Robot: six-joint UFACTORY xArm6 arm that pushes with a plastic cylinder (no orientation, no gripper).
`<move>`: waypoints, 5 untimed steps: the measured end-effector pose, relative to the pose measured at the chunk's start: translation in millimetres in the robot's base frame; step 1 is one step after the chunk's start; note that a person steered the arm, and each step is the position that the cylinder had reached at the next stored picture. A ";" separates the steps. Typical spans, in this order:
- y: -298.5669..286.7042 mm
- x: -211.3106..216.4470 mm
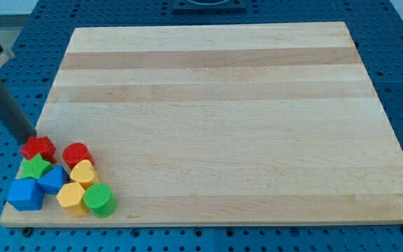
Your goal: Push the cube into the triangle
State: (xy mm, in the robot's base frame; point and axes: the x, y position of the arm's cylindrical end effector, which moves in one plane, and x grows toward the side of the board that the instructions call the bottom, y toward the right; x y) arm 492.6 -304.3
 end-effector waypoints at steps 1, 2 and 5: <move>-0.4 18.4; -0.7 33.7; -0.4 48.3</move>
State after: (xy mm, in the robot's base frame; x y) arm 540.8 -304.7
